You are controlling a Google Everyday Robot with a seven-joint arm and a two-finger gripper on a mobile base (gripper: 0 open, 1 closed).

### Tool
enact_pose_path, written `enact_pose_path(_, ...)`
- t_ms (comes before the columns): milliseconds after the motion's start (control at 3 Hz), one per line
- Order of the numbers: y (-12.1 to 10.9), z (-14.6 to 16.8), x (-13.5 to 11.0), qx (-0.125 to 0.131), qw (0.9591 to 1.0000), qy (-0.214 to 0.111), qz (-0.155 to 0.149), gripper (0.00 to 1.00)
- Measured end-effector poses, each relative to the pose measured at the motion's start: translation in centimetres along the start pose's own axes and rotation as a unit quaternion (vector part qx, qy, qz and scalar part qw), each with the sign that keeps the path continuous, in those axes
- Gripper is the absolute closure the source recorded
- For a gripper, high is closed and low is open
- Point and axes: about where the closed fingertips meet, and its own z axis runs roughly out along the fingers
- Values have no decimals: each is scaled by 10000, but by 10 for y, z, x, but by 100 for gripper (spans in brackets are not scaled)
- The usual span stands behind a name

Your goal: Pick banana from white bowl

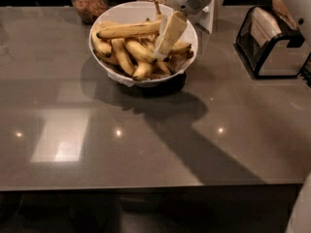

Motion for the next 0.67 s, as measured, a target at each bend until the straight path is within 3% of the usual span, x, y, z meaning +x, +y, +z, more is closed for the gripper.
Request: enact_pose_path(667,-3,10,3,-15,10000,-30,-5,34)
